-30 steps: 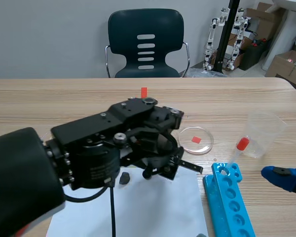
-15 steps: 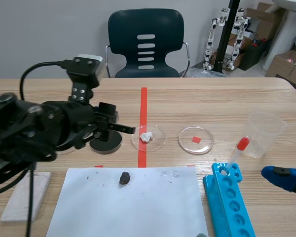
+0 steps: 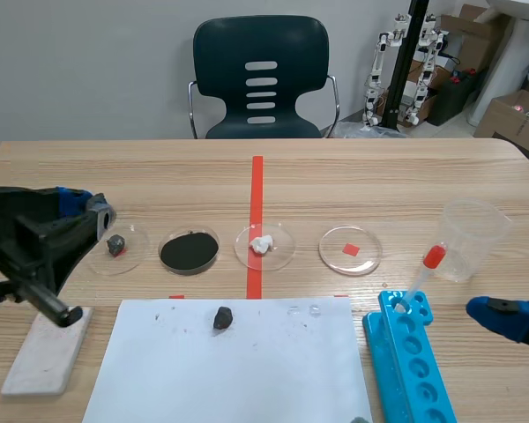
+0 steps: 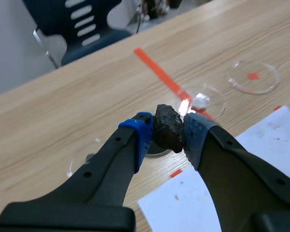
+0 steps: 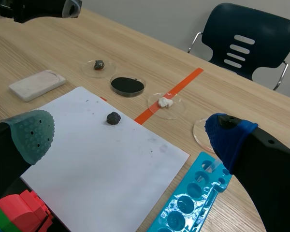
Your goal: Pick up the right mineral with the left hand
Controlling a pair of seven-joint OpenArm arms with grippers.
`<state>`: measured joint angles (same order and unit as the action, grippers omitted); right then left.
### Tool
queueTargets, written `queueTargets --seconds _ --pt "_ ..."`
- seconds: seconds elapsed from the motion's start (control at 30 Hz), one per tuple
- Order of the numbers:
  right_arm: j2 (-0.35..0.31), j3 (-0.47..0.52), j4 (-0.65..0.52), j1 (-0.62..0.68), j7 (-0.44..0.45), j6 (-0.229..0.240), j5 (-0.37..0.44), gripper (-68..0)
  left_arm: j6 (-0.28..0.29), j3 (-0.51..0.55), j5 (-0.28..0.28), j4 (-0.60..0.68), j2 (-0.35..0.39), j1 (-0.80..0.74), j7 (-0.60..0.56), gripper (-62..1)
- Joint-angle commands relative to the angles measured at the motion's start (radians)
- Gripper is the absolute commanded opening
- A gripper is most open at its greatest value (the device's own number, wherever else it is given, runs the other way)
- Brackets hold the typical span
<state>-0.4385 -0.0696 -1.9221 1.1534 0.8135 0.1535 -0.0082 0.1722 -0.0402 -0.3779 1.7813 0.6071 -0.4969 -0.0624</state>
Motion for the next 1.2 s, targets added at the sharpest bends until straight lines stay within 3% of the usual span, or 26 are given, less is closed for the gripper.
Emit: queueTargets --seconds 0.0,0.03,0.33,1.17 --pt "-0.005 0.003 -0.011 -0.004 0.019 0.000 0.011 0.4 0.032 -0.001 0.008 0.027 0.016 -0.052 -0.095 -50.9" --pt "-0.005 0.003 -0.011 -0.004 0.019 0.000 0.011 0.4 0.042 0.006 0.016 0.035 0.028 -0.084 -0.132 -50.9" --pt "-0.005 0.003 -0.011 -0.004 0.019 0.000 0.011 0.4 0.059 0.014 0.265 0.055 0.042 -0.240 -0.345 -50.9" --pt "-0.005 0.003 -0.011 -0.004 0.019 0.000 0.011 0.4 0.059 0.014 0.270 0.054 0.042 -0.237 -0.337 -50.9"
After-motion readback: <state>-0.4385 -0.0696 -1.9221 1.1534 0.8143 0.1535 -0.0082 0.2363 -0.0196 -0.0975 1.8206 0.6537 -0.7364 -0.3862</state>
